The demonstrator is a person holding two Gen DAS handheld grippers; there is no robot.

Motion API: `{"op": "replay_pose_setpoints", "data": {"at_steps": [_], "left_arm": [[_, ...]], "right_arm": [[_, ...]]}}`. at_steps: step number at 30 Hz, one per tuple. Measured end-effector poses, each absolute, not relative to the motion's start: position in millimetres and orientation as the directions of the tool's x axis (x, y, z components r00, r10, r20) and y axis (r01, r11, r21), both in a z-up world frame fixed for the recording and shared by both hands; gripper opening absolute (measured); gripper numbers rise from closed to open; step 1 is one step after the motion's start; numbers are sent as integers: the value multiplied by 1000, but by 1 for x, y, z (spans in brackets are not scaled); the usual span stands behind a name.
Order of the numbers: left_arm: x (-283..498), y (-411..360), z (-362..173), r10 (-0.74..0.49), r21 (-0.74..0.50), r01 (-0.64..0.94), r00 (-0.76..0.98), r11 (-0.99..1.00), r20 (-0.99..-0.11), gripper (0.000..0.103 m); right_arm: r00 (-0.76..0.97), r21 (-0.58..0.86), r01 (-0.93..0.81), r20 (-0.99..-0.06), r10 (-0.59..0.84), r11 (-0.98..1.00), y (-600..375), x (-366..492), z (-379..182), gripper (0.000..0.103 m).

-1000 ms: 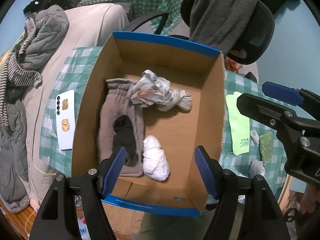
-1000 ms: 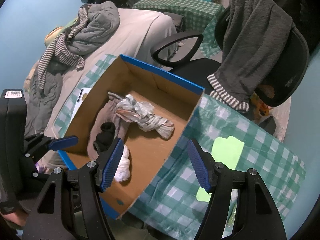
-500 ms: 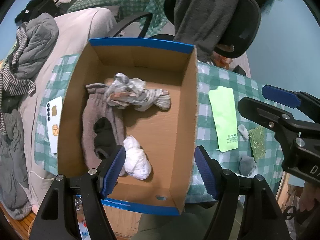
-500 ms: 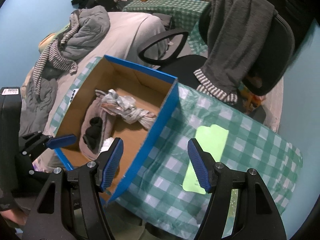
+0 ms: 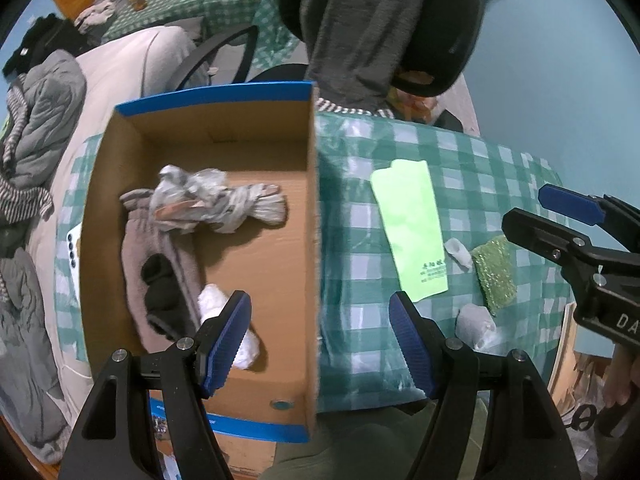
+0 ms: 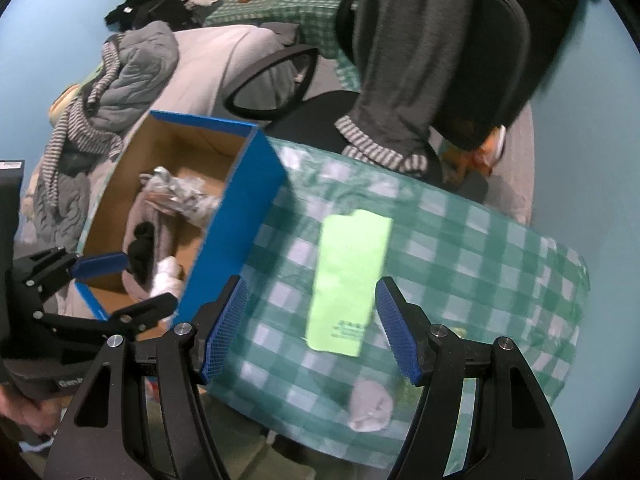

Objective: Organize soft objects
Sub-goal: 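Move the left tool to the green cloth while the right tool approaches the green scrubbing pad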

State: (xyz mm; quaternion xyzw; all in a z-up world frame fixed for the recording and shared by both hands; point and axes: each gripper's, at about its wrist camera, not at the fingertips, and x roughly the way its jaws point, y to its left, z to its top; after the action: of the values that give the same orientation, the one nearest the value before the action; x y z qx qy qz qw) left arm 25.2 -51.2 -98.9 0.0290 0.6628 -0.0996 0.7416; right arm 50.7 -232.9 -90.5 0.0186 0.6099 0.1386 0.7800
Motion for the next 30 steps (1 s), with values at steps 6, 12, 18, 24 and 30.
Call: {"op": "replay_pose_setpoints", "data": {"at_steps": [6, 12, 18, 24, 30], "left_arm": [[26, -74, -109, -101, -79, 237, 80, 968, -992, 73], [24, -95, -124, -93, -79, 273, 40, 959, -995, 73], [25, -111, -141, -89, -85, 279, 2, 957, -996, 73], [25, -125, -158, -79, -83, 281, -25, 956, -997, 73], [22, -139, -174, -71, -83, 285, -51, 955, -996, 73]], "right_arm": [[211, 187, -137, -954, 213, 973, -267, 42, -98, 68], [201, 170, -93, -962, 186, 981, -298, 31, -112, 68], [172, 153, -51, -972, 159, 987, -328, 18, -137, 68], [112, 144, -22, -983, 146, 989, -348, 7, -168, 68], [75, 158, -32, -984, 160, 987, -351, -1, -195, 68]]}}
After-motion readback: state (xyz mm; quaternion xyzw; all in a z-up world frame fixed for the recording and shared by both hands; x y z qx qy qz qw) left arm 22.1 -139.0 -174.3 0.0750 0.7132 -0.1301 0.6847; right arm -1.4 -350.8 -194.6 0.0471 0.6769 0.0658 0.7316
